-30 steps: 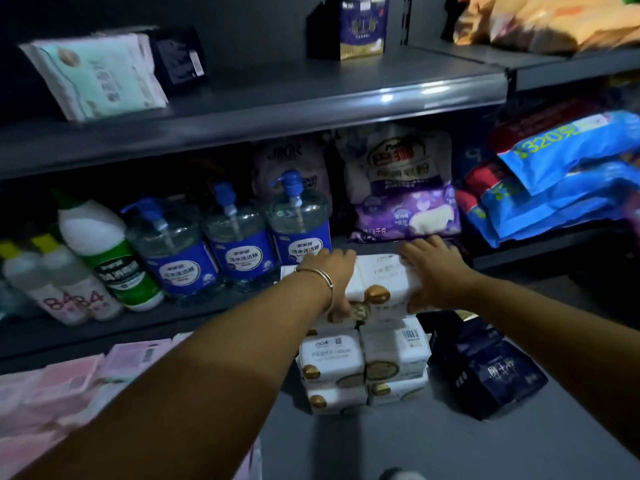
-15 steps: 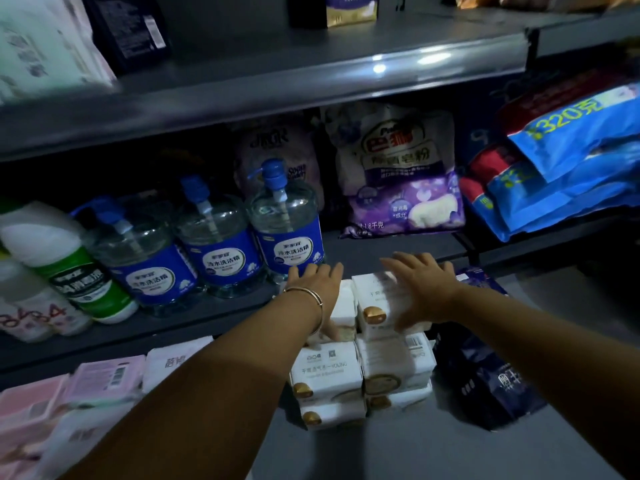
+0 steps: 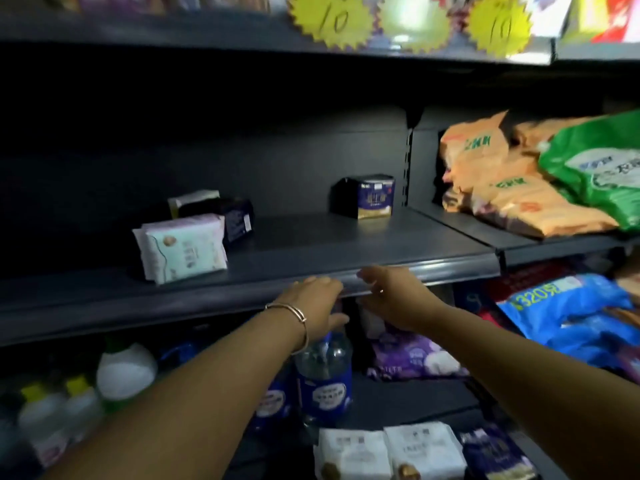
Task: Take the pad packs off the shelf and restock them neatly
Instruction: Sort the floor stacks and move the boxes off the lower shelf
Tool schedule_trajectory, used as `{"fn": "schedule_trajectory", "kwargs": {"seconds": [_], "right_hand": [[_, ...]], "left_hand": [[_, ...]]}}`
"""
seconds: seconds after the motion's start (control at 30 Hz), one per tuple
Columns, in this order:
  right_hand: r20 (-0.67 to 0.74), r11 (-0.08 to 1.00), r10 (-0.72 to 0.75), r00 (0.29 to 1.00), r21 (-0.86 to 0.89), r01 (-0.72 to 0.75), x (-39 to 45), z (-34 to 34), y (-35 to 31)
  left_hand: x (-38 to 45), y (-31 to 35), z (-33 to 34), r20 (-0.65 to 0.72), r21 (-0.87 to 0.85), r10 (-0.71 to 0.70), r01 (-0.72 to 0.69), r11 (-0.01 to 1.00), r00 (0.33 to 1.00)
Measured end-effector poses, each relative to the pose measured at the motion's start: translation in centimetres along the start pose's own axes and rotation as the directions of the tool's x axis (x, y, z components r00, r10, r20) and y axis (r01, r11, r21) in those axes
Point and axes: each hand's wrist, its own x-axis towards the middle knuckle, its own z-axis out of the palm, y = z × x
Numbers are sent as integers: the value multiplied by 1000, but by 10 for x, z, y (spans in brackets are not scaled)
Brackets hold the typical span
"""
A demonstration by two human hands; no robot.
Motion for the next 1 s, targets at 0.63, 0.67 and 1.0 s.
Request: {"fn": "schedule_trajectory", "kwargs": {"seconds": [0.63,0.67,1.0], "right_hand": [[135,960,-279,951,44,276,165,36,-135],[146,953,-301,942,42,299,173,39,-144],[265,899,-436,860,97,426,242,63,-167]], "left_hand": [[7,-195,-90,-211,64,-424,446,893,881],[9,-208,-92,-210,51,-453,472,880,866],[70,-301,-85,-94,-59,-536,532,844,839]]}}
